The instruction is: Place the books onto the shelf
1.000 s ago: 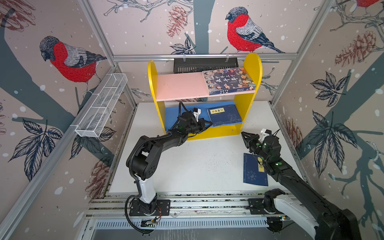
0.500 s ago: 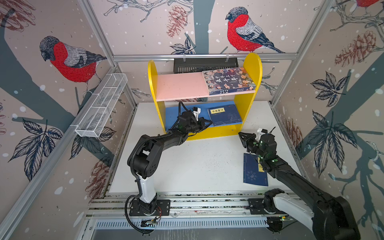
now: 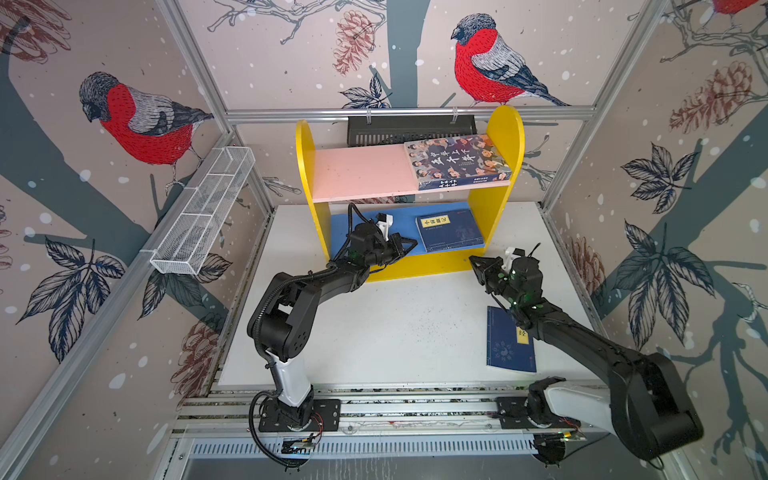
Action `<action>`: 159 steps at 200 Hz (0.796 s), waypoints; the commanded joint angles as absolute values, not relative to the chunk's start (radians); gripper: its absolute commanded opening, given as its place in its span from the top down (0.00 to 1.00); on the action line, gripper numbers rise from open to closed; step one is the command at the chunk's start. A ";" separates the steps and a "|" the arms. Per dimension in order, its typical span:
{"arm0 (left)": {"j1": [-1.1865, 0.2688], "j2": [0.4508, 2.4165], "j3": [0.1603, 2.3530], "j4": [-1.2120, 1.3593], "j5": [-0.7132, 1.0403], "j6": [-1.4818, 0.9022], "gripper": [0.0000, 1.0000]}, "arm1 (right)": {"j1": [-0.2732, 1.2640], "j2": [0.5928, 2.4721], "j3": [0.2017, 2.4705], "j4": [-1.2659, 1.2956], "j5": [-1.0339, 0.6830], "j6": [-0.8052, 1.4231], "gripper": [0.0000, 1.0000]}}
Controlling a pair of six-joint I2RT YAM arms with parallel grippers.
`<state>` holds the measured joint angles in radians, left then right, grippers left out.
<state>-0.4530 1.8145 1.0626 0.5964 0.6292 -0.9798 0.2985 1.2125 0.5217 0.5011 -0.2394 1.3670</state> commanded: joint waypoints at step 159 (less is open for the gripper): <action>-0.457 1.931 1.173 0.732 0.687 -1.051 1.00 | 0.279 1.402 0.627 0.647 -0.301 1.390 0.87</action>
<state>-0.4564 1.9217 1.1606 0.6750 0.6792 -1.0481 0.2825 1.3884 0.6189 0.6064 -0.2848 1.3884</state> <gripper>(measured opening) 0.050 0.135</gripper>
